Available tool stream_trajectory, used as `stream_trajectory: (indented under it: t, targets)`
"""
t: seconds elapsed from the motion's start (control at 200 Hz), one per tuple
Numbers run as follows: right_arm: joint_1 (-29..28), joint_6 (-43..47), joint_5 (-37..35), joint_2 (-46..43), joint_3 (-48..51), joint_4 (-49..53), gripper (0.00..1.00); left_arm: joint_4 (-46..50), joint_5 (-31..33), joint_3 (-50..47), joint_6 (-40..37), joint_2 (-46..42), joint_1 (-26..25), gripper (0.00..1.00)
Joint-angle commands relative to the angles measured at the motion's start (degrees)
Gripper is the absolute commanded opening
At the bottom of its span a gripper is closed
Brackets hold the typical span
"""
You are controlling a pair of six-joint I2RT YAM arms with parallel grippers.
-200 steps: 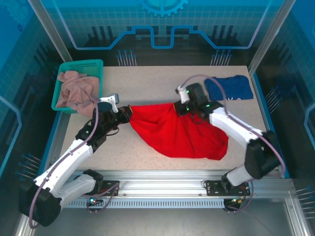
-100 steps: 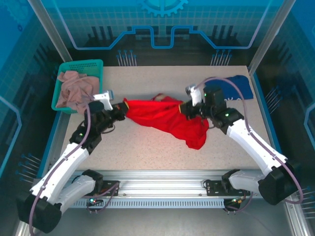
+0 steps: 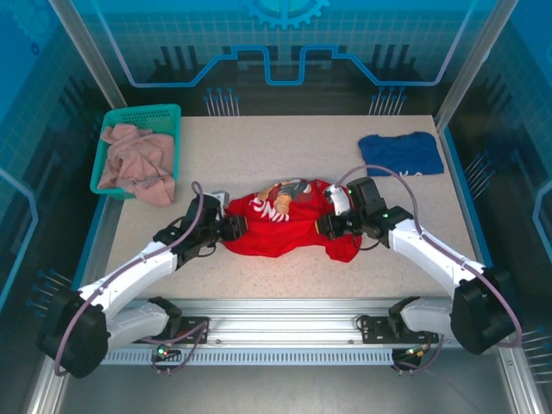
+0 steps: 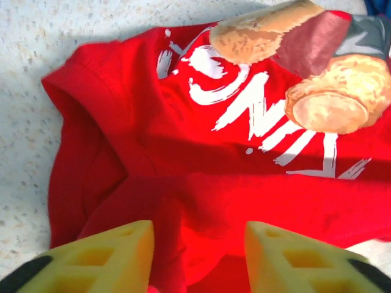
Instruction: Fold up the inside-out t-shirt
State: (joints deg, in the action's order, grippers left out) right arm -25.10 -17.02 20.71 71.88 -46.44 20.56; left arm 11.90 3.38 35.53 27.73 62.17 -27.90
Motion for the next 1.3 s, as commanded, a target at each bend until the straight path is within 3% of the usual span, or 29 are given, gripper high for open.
stream_trajectory:
  t: [0.0, 0.135, 0.285, 0.58, 0.785, 0.925, 1.05, 1.295]
  targets:
    - [-0.21, -2.35, 3.37, 2.6, -3.62, 0.97, 0.0, 2.51, 12.12, 3.27, -6.25, -2.87, -4.57, 0.56]
    - [-0.15, -3.26, 5.37, 4.99, -7.4, 1.25, 0.0, -4.12, 5.13, 2.59, -14.73, -4.43, -12.76, 0.59]
    - [-0.1, -3.11, 5.7, 5.64, -8.76, 1.69, 0.0, -4.95, 2.41, 6.76, -20.82, 4.77, -17.53, 0.6]
    - [-0.12, -2.84, 5.14, 5.67, -8.95, 2.3, 0.0, -9.74, 2.87, 13.42, -25.51, 19.83, -17.07, 0.51]
    - [-0.12, -2.85, 4.7, 5.43, -8.24, 1.89, 0.0, -11.67, -1.35, 16.2, -25.58, 25.87, -15.43, 0.47]
    - [-0.03, -2.84, 3.99, 4.97, -8.06, 1.41, 0.0, -12.34, -5.24, 17.99, -24.59, 29.59, -14.6, 0.31]
    - [-0.08, -1.03, 0.46, 3.85, -8.6, 2.95, 0.02, -12.94, -10.54, 17.49, -21.34, 28.72, -12.32, 0.0]
    - [-4.77, 9.88, -21.69, 0.5, -10.87, 10.82, 0.09, -10.33, -30.97, 14.95, -3.57, 12.74, -4.33, 0.0]
